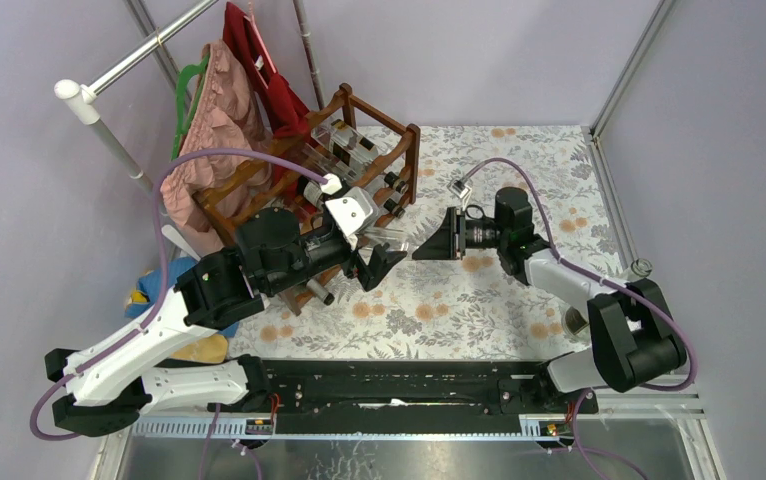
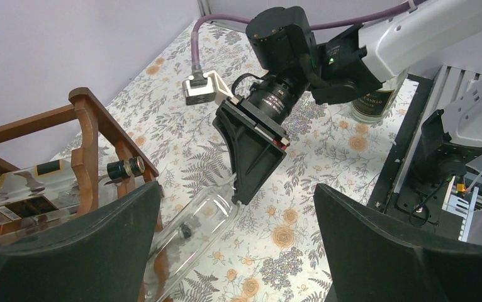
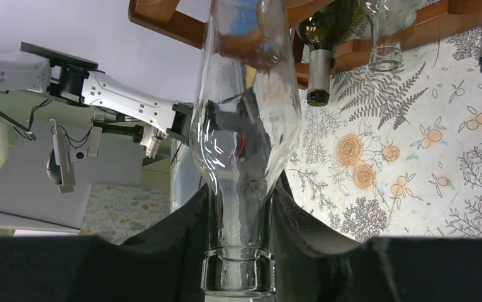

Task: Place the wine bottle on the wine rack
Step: Place the wine bottle in the wine rack.

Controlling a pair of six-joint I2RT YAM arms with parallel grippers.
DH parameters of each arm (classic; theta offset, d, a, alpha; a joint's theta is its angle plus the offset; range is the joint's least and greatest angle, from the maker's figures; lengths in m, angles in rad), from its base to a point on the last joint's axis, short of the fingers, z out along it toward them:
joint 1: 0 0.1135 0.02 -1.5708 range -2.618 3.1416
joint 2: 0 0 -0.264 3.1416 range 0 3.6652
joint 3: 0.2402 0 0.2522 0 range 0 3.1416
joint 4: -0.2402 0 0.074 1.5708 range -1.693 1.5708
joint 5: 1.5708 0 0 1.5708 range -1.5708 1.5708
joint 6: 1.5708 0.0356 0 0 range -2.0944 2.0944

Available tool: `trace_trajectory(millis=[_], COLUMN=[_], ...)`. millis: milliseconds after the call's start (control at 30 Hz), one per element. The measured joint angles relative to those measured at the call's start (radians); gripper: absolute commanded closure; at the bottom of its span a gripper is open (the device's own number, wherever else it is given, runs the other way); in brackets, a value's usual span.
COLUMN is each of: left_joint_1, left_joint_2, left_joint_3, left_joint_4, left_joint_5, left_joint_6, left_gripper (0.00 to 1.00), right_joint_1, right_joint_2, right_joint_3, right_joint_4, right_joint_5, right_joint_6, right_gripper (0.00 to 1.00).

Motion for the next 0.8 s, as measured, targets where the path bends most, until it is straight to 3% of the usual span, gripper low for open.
trace_trajectory(millis=[433, 800], left_joint_1=[0.007, 0.015], left_joint_2=[0.0, 0.0], left_joint_3=[0.0, -0.008], left_joint_4=[0.0, 0.018], left_joint_5=[-0.012, -0.015], left_joint_6=[0.006, 0.017], left_gripper=[0.02, 0.02], right_joint_1=[0.06, 0.106], right_joint_2=[0.1, 0.132], right_joint_3=[-0.065, -0.122], right_joint_4=[0.32, 0.45], right_joint_5=[0.106, 0.227], right_joint_6=[0.179, 0.245], right_gripper=[1.0, 1.0])
